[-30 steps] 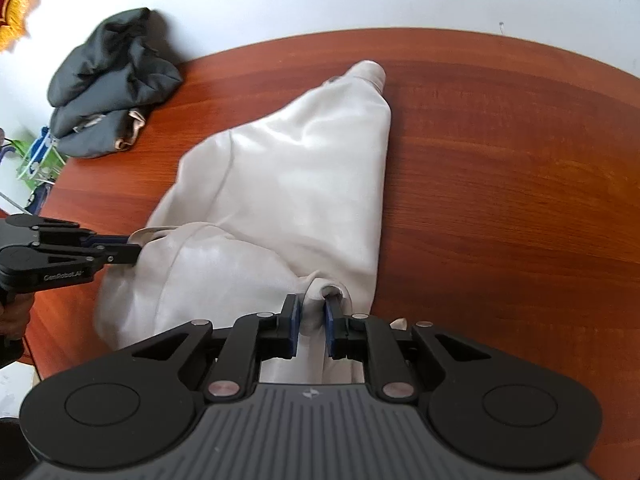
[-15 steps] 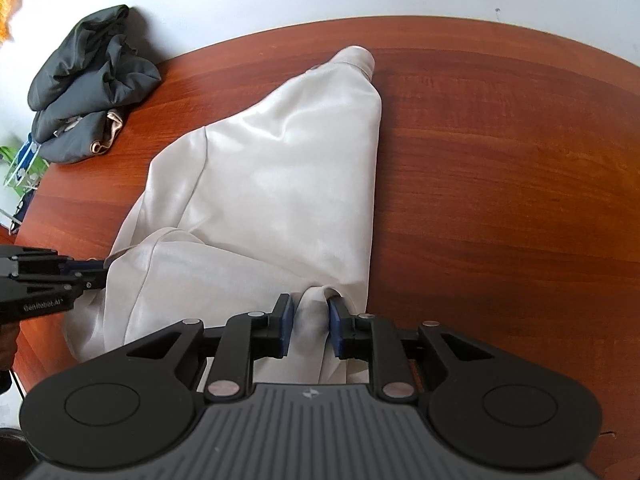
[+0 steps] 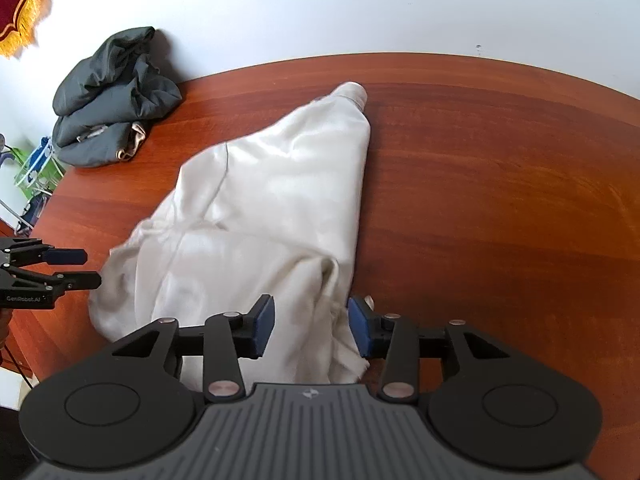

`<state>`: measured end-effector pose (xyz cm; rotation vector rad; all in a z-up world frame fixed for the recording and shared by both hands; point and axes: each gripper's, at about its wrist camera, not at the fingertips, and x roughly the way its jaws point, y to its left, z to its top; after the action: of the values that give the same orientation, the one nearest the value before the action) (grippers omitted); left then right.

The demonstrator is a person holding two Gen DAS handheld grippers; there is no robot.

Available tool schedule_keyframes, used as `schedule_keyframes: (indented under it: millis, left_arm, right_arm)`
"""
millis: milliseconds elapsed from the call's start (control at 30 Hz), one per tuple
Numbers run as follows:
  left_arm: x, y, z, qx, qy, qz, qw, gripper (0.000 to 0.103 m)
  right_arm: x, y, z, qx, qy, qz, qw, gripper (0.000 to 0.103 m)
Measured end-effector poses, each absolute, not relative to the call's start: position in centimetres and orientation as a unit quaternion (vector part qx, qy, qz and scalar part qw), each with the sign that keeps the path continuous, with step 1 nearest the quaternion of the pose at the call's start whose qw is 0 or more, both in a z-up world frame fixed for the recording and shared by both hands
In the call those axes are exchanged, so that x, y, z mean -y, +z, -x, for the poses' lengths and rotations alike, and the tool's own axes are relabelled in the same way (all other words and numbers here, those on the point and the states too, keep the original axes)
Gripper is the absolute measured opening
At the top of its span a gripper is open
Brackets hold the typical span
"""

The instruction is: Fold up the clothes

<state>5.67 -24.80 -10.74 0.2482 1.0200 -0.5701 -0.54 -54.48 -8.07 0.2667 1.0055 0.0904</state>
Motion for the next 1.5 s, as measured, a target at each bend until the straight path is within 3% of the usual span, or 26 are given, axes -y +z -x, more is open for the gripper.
schedule_keyframes:
  millis: [700, 900, 1033, 1200, 1500]
  left_arm:
    - [24.4, -14.1, -2.5, -0.491, -0.285, -0.138, 0.811, 0.055]
    - [24.7, -14.5, -1.9, -0.482, -0.292, -0.153, 0.812, 0.032]
    - [24.9, -14.7, -1.4, -0.476, -0.297, -0.163, 0.812, 0.01]
    - [24.6, -14.0, -0.9, -0.469, -0.304, -0.153, 0.815, 0.007]
    - [22.4, -10.9, 1.5, -0.47, -0.339, -0.13, 0.805, 0.007]
  right_arm:
    - [49.4, -12.9, 4.8, -0.516, 0.085, -0.063, 0.85, 0.049]
    - [48.8, -13.7, 4.3, -0.514, 0.085, -0.05, 0.852, 0.041]
    - [48.8, -13.6, 4.6, -0.504, 0.088, -0.044, 0.858, 0.033]
    - [49.0, -12.6, 5.2, -0.495, 0.093, -0.047, 0.863, 0.02]
    - [48.8, -9.4, 8.1, -0.502, 0.111, -0.069, 0.855, 0.014]
